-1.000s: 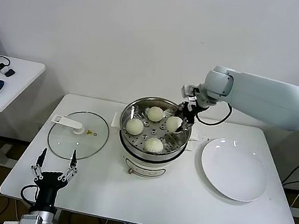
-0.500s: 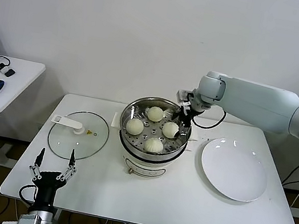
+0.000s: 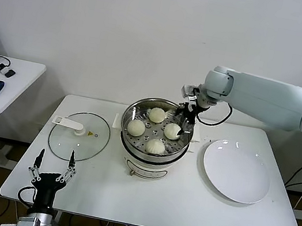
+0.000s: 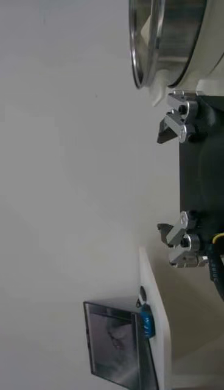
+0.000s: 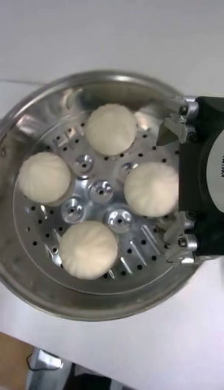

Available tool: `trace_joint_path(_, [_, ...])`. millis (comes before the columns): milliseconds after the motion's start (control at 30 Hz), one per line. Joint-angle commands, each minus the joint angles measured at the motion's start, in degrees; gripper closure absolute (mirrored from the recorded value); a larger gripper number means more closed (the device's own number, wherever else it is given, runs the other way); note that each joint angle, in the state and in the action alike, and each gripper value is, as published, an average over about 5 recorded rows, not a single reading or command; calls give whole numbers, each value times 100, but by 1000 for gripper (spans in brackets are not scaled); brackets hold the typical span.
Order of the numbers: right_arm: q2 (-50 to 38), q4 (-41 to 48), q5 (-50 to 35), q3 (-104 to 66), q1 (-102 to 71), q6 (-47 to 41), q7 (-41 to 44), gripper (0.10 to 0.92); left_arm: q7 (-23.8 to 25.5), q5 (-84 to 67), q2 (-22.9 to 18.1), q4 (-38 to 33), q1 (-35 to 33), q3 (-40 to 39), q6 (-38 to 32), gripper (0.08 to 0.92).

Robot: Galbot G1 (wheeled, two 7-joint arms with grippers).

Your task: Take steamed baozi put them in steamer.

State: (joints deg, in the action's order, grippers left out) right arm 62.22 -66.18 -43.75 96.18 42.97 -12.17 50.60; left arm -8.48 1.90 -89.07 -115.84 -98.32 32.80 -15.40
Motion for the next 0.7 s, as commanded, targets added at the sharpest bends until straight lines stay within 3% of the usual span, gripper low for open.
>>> trace_joint_path(33, [-859,-713,-349,-572,211,-1170,-1801,203,24,5,38,-38,-28,-25,13,177])
trace_joint_path(200, [-1843,-1563,-129,-2077,-853,-1811,-3489,203,76,12,87,-70,-25,-38,53,177])
trace_joint_path(467, [-2993,-3298,350,-5307,-3679,-1844,-6129,203,87,29,152,-14,-36,-44,56,177])
trace_joint_path(700, [-3081,-4086,1526,-8648,-7331,-1073,-7121,203,93,69,137,13,-17,-79,56,177])
